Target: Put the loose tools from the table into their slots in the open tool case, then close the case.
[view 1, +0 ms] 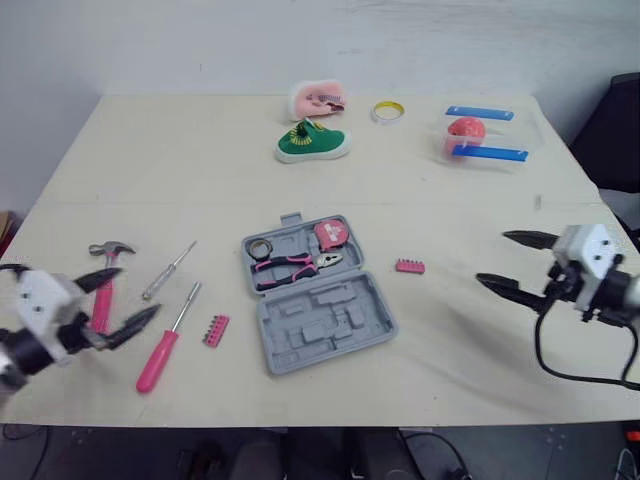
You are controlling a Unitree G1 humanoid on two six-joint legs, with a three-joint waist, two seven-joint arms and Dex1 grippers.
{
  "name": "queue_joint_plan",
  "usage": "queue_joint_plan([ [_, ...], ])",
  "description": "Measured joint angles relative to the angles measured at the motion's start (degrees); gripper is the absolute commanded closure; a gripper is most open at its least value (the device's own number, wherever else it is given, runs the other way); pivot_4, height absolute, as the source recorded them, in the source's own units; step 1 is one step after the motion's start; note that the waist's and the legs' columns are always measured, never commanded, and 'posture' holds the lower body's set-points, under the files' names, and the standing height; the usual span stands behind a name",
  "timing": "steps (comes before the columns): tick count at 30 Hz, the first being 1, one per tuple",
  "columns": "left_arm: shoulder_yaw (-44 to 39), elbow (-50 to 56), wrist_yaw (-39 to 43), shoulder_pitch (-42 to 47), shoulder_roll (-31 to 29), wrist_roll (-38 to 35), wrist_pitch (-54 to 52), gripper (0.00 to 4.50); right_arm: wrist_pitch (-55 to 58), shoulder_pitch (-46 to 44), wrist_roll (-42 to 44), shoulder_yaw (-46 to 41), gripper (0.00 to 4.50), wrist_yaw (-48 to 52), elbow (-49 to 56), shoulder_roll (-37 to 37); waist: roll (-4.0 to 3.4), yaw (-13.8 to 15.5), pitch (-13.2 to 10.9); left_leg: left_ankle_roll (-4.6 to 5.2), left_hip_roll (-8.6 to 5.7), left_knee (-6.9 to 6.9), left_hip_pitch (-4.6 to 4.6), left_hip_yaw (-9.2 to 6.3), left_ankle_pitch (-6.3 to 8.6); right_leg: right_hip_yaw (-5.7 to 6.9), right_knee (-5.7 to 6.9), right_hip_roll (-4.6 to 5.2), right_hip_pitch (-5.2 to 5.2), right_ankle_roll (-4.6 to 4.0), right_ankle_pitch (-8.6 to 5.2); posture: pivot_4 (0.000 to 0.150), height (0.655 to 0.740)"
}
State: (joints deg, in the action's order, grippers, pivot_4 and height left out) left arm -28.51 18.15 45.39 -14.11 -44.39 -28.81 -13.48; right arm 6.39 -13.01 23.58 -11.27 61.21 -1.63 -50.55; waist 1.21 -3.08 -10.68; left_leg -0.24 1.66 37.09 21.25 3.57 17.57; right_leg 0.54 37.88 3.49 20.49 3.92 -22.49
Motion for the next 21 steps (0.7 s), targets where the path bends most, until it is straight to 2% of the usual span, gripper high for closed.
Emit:
queue_joint_plan([
  [5,6.9,4.81,-3.53,1.16,2.3,2.06,-3.98,0.03,3.46,-5.43,-1.54,5.44,0.0,-0.66,-0.35,3.48,0.0,0.05,0.0,-0.01,-0.01,0.03,0.0,0.0,-0.01,0.0,0.01,-0.02,0.0,0.0,0.0,0.15,0.74],
  [6,7.67,4.65,-4.36,1.93,3.2,2.44,-4.37,0.27,3.71,-6.46,-2.12,6.52,0.0,-0.76,-0.72,4.06,0.0,0.06,0.0,-0.01,-0.01,0.04,0.0,-0.01,-0.01,0.01,0.01,-0.03,0.0,0.0,0.0,0.15,0.74],
  [9,10.72,4.07,-6.79,3.68,3.69,5.28,-5.97,1.26,3.27,-11.03,-5.23,9.95,0.86,-0.99,-4.61,6.9,0.0,-0.04,0.0,-0.15,-0.01,0.08,-0.02,0.0,-0.1,-0.01,0.01,-0.03,-0.02,0.0,0.0,0.15,0.74],
  [10,13.24,4.06,-7.56,4.76,4.07,6.7,-6.81,1.86,2.39,-12.94,-6.85,12.09,1.48,-0.86,-6.34,8.36,0.0,-0.09,0.0,-0.16,-0.01,0.08,-0.01,0.0,-0.1,-0.01,0.02,-0.04,-0.02,0.0,0.0,0.15,0.74],
  [11,14.77,4.09,-8.0,5.11,4.45,7.23,-7.4,2.23,1.95,-13.91,-7.76,13.55,1.84,-0.65,-7.04,9.15,0.0,-0.09,0.0,-0.16,0.0,0.07,0.0,0.0,-0.1,-0.01,0.02,-0.05,0.0,0.0,0.0,0.15,0.74],
  [14,17.6,4.06,-9.1,6.09,5.73,8.65,-9.0,3.7,-0.33,-15.99,-11.22,16.61,3.5,-0.37,-10.07,10.36,0.0,0.02,0.0,-0.24,0.0,0.09,0.11,-0.01,-0.15,0.01,-0.02,-0.05,0.08,0.0,0.0,0.15,0.74],
  [16,18.39,4.07,-9.49,6.92,5.86,9.0,-9.96,4.5,-1.69,-17.18,-12.98,17.7,4.48,-0.58,-11.8,10.93,0.0,0.04,0.0,-0.24,0.0,0.14,0.11,0.0,-0.15,0.01,-0.02,-0.03,0.06,0.0,0.0,0.15,0.74],
  [21,21.56,3.84,-11.73,9.77,7.97,11.0,-12.45,4.5,-6.5,-19.82,-17.82,20.67,4.48,-0.57,-16.94,12.65,0.01,0.08,0.0,-0.23,0.0,0.2,0.07,-0.03,-0.15,0.02,0.0,-0.04,-0.01,0.01,0.01,0.15,0.74],
])
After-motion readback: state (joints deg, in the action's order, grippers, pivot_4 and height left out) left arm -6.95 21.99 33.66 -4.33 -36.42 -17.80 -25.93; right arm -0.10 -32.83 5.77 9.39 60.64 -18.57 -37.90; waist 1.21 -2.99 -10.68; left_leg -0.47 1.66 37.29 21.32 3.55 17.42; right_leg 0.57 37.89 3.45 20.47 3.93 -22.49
